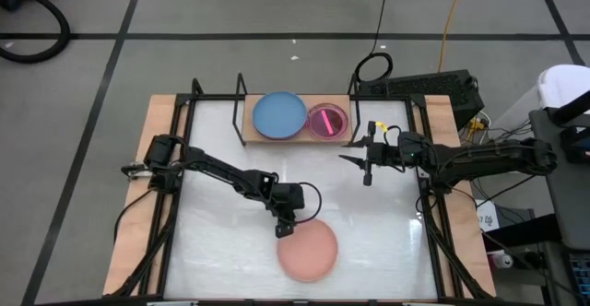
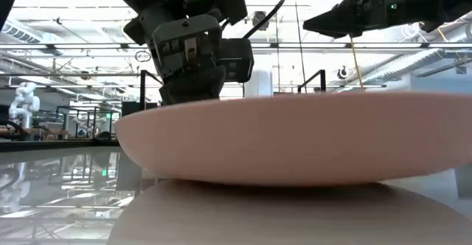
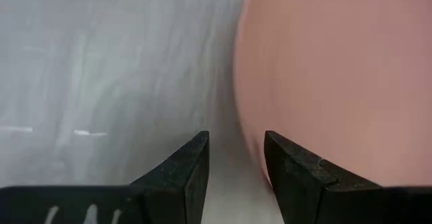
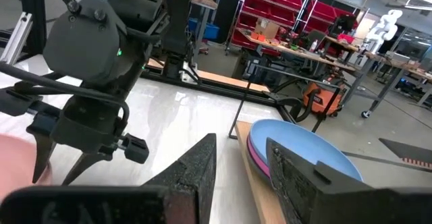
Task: Place and stack plates onto a shelf
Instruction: Stack the peach plate on the blue plate
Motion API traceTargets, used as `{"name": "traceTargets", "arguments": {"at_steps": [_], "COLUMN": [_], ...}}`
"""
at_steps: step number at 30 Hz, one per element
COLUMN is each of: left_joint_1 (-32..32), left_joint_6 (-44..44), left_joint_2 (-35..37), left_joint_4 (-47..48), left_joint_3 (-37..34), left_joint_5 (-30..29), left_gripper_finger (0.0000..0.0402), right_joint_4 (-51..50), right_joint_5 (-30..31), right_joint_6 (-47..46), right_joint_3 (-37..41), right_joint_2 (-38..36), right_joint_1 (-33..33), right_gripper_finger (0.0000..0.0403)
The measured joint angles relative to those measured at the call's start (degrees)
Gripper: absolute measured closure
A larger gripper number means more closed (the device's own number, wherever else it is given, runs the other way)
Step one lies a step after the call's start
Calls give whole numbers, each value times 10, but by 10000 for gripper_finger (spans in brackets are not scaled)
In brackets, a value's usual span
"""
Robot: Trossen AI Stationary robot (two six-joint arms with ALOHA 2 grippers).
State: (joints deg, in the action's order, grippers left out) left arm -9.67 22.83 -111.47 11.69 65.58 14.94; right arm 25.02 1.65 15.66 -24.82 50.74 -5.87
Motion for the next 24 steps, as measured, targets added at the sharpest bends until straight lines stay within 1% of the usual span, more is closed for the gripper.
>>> {"name": "traceTargets", "arguments": {"at_steps": [3,5,7,14,16,20,22,24], "left_joint_1": [0,0,0,9,19,43,57,73], "left_joint_6": [1,0,-1,-15,-23,-62,-95,-131], "left_joint_2": [0,0,0,0,5,11,22,28], "left_joint_4": [0,1,1,1,8,78,152,206], "left_joint_3": [0,0,0,0,3,38,67,107], "left_joint_5": [0,0,4,36,52,39,11,-28], "left_gripper_finger": [255,264,283,377,390,390,390,390], "right_joint_4": [0,0,0,0,0,-1,-1,-5], "right_joint_5": [0,0,0,0,0,0,0,0], "right_joint_6": [0,0,0,0,0,0,0,0], "right_joint_3": [0,0,0,0,0,0,0,-1], "right_joint_2": [0,0,0,0,0,0,0,0], "right_joint_1": [0,0,0,0,0,0,0,0], "right_gripper_finger": [291,291,291,291,291,291,291,291]}}
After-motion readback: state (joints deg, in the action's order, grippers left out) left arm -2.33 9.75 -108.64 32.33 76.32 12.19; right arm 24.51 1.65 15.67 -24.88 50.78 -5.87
